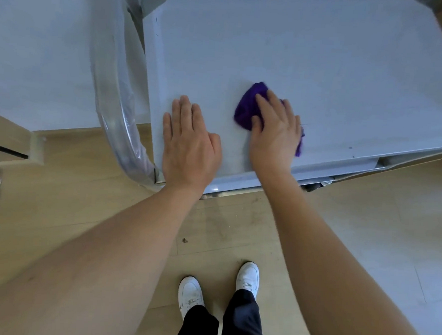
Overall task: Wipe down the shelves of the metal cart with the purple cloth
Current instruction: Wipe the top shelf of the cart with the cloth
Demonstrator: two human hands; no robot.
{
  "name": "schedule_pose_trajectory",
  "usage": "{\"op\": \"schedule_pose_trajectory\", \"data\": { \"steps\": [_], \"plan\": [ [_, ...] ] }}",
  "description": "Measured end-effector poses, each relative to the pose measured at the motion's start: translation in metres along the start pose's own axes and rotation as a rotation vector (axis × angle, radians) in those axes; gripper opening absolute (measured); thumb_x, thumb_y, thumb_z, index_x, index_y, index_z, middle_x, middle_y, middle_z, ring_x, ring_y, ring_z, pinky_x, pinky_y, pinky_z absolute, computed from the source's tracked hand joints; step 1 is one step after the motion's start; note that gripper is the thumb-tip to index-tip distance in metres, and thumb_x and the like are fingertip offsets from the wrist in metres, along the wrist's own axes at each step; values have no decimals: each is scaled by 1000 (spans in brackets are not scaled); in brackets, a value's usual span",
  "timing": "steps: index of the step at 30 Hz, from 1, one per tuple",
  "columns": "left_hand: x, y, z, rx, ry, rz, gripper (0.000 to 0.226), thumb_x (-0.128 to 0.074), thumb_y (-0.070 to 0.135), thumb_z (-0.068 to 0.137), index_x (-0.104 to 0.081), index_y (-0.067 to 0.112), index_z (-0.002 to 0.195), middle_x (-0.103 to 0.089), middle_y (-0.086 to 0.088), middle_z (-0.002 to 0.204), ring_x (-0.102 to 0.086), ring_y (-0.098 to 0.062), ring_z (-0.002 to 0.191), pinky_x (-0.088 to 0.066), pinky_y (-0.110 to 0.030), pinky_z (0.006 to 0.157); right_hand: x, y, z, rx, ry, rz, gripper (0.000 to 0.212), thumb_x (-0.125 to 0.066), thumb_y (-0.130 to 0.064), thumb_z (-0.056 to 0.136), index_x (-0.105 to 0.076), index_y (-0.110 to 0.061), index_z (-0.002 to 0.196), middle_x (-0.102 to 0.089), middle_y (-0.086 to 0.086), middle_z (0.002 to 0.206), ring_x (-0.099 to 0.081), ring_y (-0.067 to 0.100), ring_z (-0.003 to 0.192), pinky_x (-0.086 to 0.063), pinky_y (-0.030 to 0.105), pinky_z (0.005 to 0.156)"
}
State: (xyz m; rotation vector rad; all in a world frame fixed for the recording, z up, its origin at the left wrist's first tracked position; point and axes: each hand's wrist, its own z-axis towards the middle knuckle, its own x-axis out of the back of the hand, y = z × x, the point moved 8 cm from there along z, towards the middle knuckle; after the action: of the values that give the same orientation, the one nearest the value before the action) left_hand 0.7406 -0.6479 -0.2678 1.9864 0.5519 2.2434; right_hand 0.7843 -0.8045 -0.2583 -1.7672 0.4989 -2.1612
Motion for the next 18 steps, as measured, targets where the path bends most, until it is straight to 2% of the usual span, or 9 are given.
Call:
{"op": "schedule_pose_trajectory", "data": {
  "steps": [2, 5, 10, 14, 16, 18],
  "plan": [
    [2, -2, 1, 5, 16, -79, 68, -14, 24, 86, -34, -4, 144, -25, -19, 157, -15, -30, 149, -8, -43, 123, -11, -35, -18, 182, -42, 27, 42, -53, -15, 86, -60, -23, 126, -53, -5, 141, -45, 27, 130, -37, 48, 103],
    [7, -8, 0, 58, 56, -231, 63, -16, 20, 86, -43, -2, 139, -33, -16, 155, -20, -27, 148, -9, -37, 123, -17, -51, -36, 365, -138, 110, 38, -53, -16, 92, -60, -25, 129, -53, -6, 140, -43, 27, 133, -32, 48, 110],
    [14, -7, -4, 81, 127, -302, 66, -13, 27, 87, -52, -4, 128, -46, -16, 146, -31, -28, 143, -18, -39, 121, -4, -33, -37, 243, -110, 102, 38, -51, -14, 93, -59, -25, 129, -51, -7, 143, -38, 26, 138, -26, 46, 113],
    [11, -7, -4, 83, 87, -293, 58, -15, 24, 91, -50, 2, 132, -41, -12, 150, -27, -26, 145, -17, -39, 121, -9, -47, -48, 355, -129, 112, 35, -53, -17, 93, -62, -25, 126, -56, -7, 137, -43, 24, 134, -32, 46, 110],
    [10, -6, -4, 57, 88, -264, 62, -13, 28, 91, -50, 0, 132, -41, -14, 150, -28, -28, 145, -19, -41, 121, -10, -40, -36, 342, -166, 112, 36, -53, -20, 94, -60, -27, 128, -54, -9, 139, -41, 23, 136, -29, 44, 112],
    [8, -4, -4, 20, 80, -217, 59, -16, 25, 93, -51, -4, 130, -42, -17, 149, -30, -31, 144, -22, -43, 119, -3, -24, -23, 282, -133, 78, 37, -52, -21, 94, -58, -29, 130, -51, -9, 141, -39, 24, 137, -26, 43, 112]
  ]
}}
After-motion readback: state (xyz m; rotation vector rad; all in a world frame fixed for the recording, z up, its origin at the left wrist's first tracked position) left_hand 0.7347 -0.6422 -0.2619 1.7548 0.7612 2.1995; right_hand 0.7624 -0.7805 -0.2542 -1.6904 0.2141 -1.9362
